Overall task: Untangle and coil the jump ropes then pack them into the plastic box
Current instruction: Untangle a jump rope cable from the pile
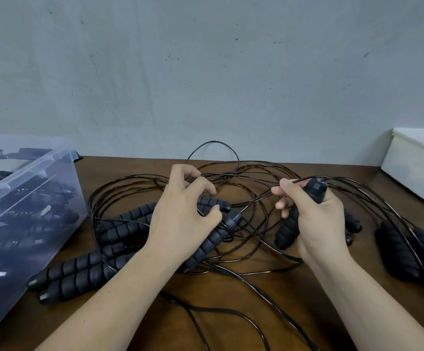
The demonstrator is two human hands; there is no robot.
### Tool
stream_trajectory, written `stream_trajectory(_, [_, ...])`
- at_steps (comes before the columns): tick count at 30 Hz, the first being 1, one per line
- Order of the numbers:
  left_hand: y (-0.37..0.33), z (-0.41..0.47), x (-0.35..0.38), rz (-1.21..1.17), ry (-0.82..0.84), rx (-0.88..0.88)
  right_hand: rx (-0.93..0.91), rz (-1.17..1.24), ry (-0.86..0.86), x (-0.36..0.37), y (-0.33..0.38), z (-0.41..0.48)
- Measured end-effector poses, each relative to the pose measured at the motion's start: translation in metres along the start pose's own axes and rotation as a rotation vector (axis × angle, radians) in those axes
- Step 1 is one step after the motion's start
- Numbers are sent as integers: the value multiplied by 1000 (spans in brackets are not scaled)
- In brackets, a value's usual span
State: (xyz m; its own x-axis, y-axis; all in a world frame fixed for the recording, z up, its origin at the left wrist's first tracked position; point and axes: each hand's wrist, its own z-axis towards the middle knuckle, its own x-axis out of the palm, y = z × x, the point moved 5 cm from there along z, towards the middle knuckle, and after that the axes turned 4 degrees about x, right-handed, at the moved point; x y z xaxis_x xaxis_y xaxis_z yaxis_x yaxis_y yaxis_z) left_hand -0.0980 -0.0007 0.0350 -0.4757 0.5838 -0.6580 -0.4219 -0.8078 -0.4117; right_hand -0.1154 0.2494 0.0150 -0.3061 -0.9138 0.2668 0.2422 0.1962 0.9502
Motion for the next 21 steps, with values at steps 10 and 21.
stream_trajectory(10, [21, -1, 4, 149, 130, -135, 37, 23, -127, -20, 2, 17])
stream_trajectory(21, [19, 9, -35, 350, -249, -136, 90, 8, -55, -9, -5, 9])
